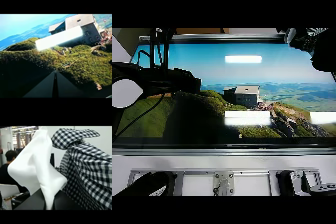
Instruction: Fold the clothes and pants, and hang the long-sleeved shirts on hangers.
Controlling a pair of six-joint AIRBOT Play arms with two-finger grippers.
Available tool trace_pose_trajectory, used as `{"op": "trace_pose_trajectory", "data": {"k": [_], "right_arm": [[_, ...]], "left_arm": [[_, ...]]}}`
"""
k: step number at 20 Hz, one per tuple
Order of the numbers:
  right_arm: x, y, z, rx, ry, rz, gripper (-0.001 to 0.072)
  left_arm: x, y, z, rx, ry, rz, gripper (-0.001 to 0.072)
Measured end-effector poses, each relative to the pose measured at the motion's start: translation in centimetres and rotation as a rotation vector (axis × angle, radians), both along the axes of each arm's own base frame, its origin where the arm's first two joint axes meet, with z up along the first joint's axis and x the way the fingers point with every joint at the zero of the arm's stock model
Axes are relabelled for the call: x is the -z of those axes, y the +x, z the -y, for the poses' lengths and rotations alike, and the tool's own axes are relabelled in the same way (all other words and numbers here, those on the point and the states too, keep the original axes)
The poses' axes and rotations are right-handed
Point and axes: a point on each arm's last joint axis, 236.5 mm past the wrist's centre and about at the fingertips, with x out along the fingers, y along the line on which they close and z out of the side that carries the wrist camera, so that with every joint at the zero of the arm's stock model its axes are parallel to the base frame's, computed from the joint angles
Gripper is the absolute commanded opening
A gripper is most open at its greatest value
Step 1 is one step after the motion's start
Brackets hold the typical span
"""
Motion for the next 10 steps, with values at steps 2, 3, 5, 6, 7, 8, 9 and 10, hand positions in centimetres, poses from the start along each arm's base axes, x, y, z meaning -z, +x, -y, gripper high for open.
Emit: {"op": "trace_pose_trajectory", "data": {"k": [2,3,5,6,7,8,9,10], "right_arm": [[0.3,-0.7,0.4,0.009,0.017,0.008,0.0026],[0.3,-1.2,0.4,0.015,0.021,0.015,0.0026],[0.3,-1.9,0.6,0.026,0.030,0.027,0.0028],[0.4,-2.1,0.7,0.029,0.033,0.028,0.0038],[0.5,-2.3,0.7,0.029,0.038,0.030,0.0043],[0.6,-2.4,0.7,0.026,0.043,0.028,0.0107],[0.7,-2.4,0.7,0.022,0.049,0.027,0.0352],[0.8,-2.3,0.7,0.016,0.055,0.023,0.0538]], "left_arm": [[0.0,0.0,0.0,0.000,0.000,0.000,0.0020],[0.0,0.0,0.0,0.000,0.000,0.000,0.0019],[0.0,0.0,0.0,0.000,0.000,0.000,0.0020],[0.0,0.0,0.0,0.000,0.000,0.000,0.0020],[0.0,0.0,0.0,0.000,0.001,-0.001,0.0019],[0.0,0.0,0.0,0.000,0.000,0.000,0.0019],[0.0,0.0,0.0,0.000,0.000,0.000,0.0019],[0.0,0.0,0.0,0.000,0.001,0.000,0.0019]]}}
